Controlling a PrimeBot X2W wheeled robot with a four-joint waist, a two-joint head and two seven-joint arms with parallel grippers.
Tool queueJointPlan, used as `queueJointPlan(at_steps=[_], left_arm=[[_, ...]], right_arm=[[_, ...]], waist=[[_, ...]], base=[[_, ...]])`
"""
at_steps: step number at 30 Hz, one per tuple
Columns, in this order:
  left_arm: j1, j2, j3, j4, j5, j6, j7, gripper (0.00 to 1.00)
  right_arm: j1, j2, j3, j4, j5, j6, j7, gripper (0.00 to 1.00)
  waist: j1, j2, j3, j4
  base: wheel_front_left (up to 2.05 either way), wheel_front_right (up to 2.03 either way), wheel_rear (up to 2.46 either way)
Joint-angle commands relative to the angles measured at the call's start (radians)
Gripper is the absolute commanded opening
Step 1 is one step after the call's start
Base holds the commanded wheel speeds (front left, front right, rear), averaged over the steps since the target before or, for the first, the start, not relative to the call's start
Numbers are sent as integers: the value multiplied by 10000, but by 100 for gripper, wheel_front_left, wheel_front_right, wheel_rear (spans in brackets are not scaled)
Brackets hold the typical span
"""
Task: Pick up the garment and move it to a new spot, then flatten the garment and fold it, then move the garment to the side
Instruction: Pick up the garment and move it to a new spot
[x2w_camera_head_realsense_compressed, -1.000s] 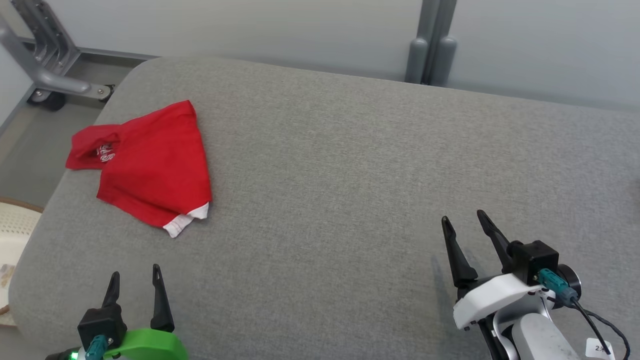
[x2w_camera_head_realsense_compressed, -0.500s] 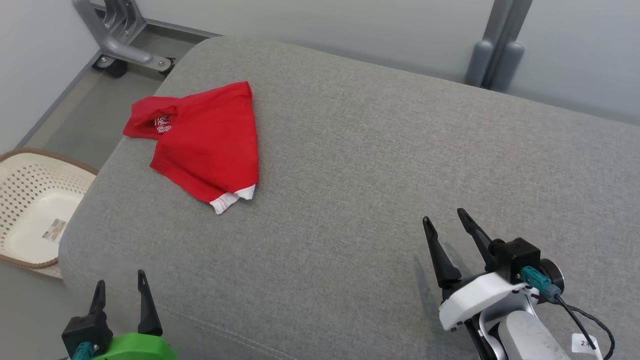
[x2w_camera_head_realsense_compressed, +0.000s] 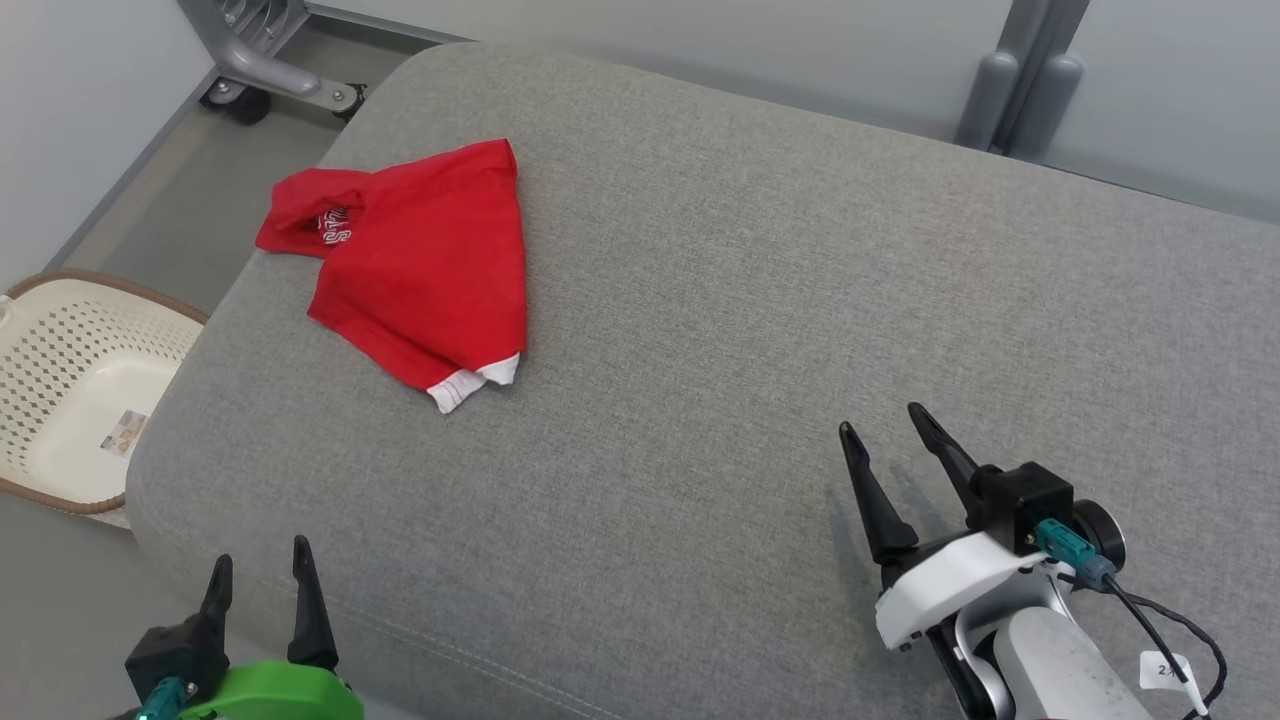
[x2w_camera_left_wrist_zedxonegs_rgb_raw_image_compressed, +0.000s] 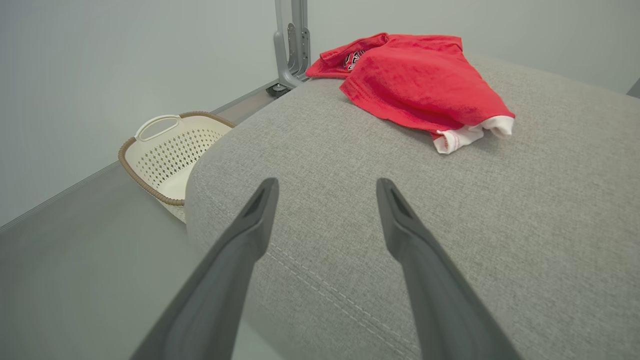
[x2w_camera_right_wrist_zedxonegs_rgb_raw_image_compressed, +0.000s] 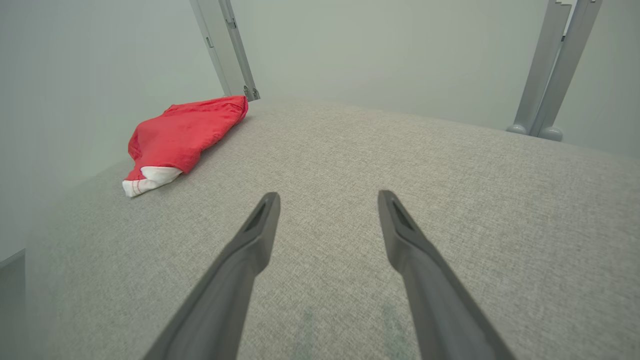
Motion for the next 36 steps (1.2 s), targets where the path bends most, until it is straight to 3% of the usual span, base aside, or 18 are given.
queueJointPlan(at_steps=[1,10,17,24,28,31,36], left_arm=[[-337,26,23,110,-159,-161,5,100],[-2036,228,254,1133,-27,-769,5,100],[-4120,943,77,2190,-319,-1024,5,100],[-5855,2050,-1075,3569,-1551,-1027,4,100],[-6640,2682,-2044,4571,-2781,-1028,279,100],[-6899,2902,-2434,5238,-3324,-1029,708,100],[-7276,2674,-2333,6699,-3898,-1009,1311,100]], right_arm=[[-156,-105,28,9,-36,-16,-28,100],[-511,-479,192,-154,-171,-16,-28,100],[-871,-845,275,-523,-301,-16,-28,100],[-1189,-1173,123,-875,-471,-16,-28,100],[-1425,-1366,60,-1169,-556,-16,-28,100],[-1538,-1433,5,-1390,-616,-16,-28,100],[-1543,-1518,-94,-1589,-703,-16,-28,100]], waist=[[0,0,164,-115],[0,0,983,-601],[0,0,1777,-1143],[0,0,2478,-1688],[0,0,3000,-2107],[0,0,3247,-2326],[0,0,3442,-2612]], base=[[0,0,0],[0,0,0],[0,0,0],[0,0,0],[0,0,0],[0,0,0],[0,0,0]])
